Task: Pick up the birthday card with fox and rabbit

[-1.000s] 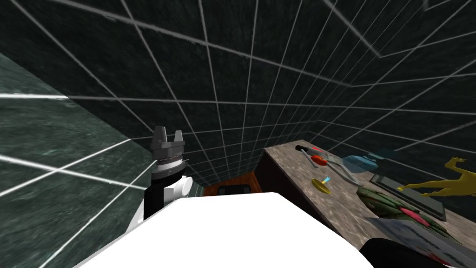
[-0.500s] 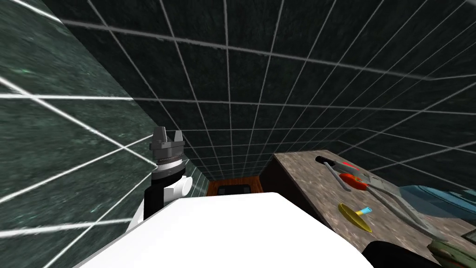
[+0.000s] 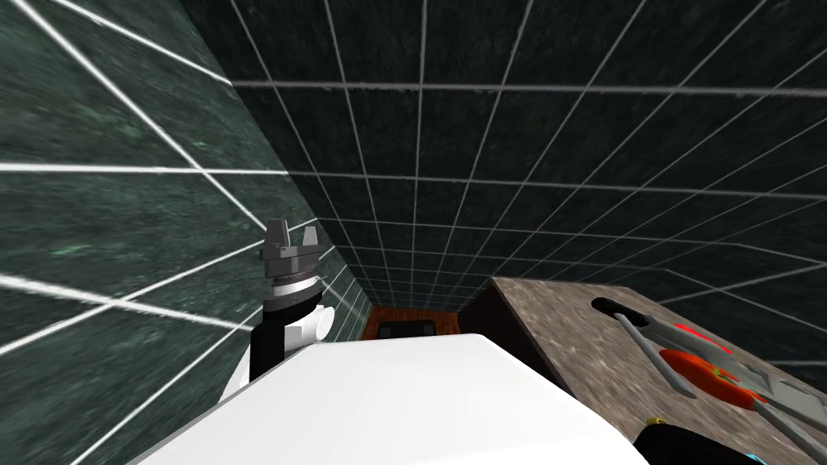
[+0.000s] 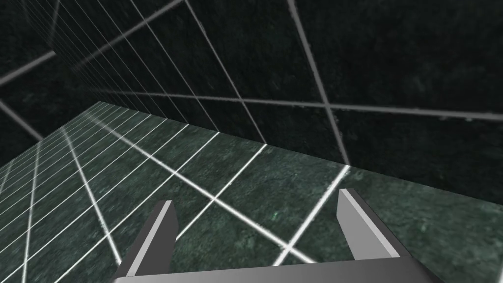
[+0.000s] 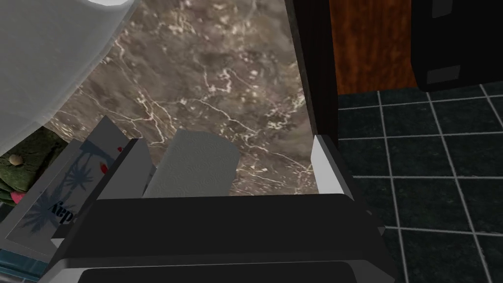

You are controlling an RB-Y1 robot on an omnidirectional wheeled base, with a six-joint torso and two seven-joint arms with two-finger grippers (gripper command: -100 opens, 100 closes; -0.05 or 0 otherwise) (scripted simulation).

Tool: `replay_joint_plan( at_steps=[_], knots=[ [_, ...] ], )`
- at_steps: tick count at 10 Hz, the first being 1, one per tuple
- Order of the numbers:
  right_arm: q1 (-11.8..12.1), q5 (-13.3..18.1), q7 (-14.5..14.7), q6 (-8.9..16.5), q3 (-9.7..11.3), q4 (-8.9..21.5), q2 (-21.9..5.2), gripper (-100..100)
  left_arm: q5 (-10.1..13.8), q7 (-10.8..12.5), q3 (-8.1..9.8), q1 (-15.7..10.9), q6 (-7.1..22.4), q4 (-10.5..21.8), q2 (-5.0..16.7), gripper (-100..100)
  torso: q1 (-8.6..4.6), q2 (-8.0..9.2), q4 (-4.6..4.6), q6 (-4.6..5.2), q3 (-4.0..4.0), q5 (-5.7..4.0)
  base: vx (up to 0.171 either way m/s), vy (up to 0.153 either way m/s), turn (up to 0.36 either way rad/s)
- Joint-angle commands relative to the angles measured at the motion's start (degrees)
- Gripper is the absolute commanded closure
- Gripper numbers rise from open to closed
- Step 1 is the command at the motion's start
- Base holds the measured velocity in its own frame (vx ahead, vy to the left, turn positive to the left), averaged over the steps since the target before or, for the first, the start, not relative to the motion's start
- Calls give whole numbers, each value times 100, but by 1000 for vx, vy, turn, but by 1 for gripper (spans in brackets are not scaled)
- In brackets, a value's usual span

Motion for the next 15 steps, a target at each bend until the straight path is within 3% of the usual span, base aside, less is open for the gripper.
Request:
replay_joint_plan(
  at_steps=[1,2,3,6,7,12,13,14,15],
  knots=[
    [147,249,80,-4,-127,155,-42,-100,0,0,0,0,0,0,0,0,0,0,0,0,0,0,-28,-12,333],
    [246,408,205,-21,-245,380,-118,-100,0,0,-1,-2,0,0,0,0,-4,4,-1,-9,1,1,-62,-44,492],
    [246,457,205,-21,-245,380,-118,-100,0,0,-1,-2,0,0,0,0,-15,11,0,-10,5,-1,-63,-41,319],
    [438,987,550,-21,-529,964,-339,-100,0,0,0,-2,0,0,1,0,-25,29,4,-6,15,-3,-112,-64,385],
    [438,987,550,-21,-529,964,-339,-100,0,0,0,-2,1,1,1,0,-32,42,9,-7,23,-6,-98,-61,307],
    [348,1521,988,-18,-731,1522,-620,-100,0,0,1,0,0,0,1,0,-51,-15,-1,-18,-8,-12,-26,-51,363],
    [391,1463,914,-12,-717,1449,-583,-100,0,0,1,0,0,0,1,0,-46,-37,-4,-23,-19,-14,26,-17,76],
    [384,1474,927,-10,-719,1451,-590,0,0,0,2,2,0,0,1,0,-36,-39,-5,-12,-22,-11,2,-6,-12],
    [266,1416,944,151,-600,1492,-570,-100,0,0,1,1,0,0,1,0,-28,-35,-4,-13,-19,-8,-26,-4,11]
  ],
)
